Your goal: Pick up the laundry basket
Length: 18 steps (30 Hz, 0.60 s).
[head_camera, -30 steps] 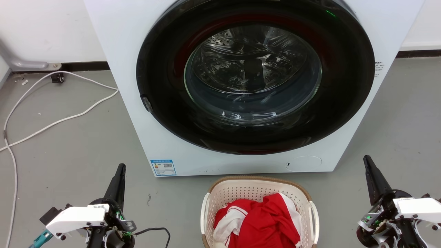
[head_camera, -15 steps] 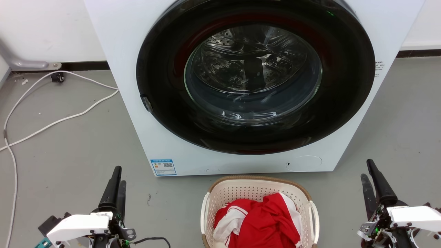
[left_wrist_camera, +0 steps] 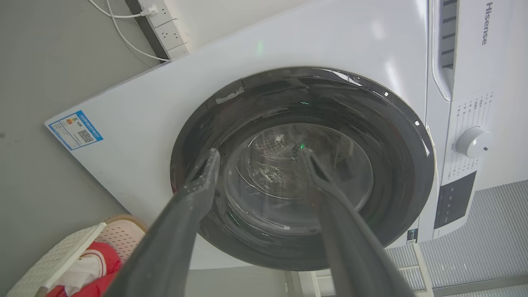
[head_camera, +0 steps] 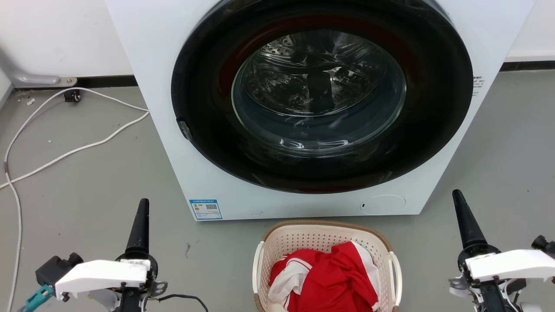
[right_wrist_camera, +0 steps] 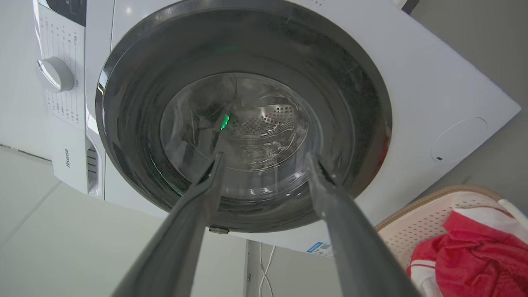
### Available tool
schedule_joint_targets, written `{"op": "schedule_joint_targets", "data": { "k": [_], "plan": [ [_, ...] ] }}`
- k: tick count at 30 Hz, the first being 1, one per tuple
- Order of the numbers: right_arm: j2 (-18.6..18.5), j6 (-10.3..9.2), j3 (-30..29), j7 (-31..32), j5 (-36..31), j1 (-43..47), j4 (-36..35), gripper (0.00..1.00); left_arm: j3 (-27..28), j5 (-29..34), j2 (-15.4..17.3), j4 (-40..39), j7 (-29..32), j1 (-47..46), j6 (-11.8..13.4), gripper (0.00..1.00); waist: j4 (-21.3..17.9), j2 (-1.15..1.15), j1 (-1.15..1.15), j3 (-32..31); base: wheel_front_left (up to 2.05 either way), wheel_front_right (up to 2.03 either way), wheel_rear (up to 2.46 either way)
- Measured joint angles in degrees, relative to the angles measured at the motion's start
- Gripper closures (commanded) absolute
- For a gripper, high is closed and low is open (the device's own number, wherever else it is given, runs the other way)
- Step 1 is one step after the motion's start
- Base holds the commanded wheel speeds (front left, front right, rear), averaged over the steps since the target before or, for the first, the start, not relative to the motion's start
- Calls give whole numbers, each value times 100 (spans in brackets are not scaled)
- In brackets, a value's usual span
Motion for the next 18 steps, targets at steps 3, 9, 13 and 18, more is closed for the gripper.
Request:
{"op": "schedule_joint_targets", "data": {
  "k": [3, 9, 13, 18],
  "plan": [
    [0, 0, 42, -63, -414, 4, -68, 0, -64, 370, 0, -74, -65, 15, 55, 0, 2, 0, 0, 5, 0, 0, 0],
    [0, 0, 101, -186, -1183, 52, -180, 0, -201, 1035, 1, -189, -200, 54, 154, 0, 5, 0, 0, 10, 0, 0, 0],
    [0, 0, 137, -301, -1705, 103, -252, 0, -258, 1521, 2, -253, -301, 96, 182, 0, 6, 0, 0, 14, 0, 0, 0],
    [0, 0, 201, -392, -2101, 140, -315, 0, -294, 1919, 2, -309, -398, 136, 199, 0, 7, 0, 0, 16, 0, 0, 0]
  ]
}}
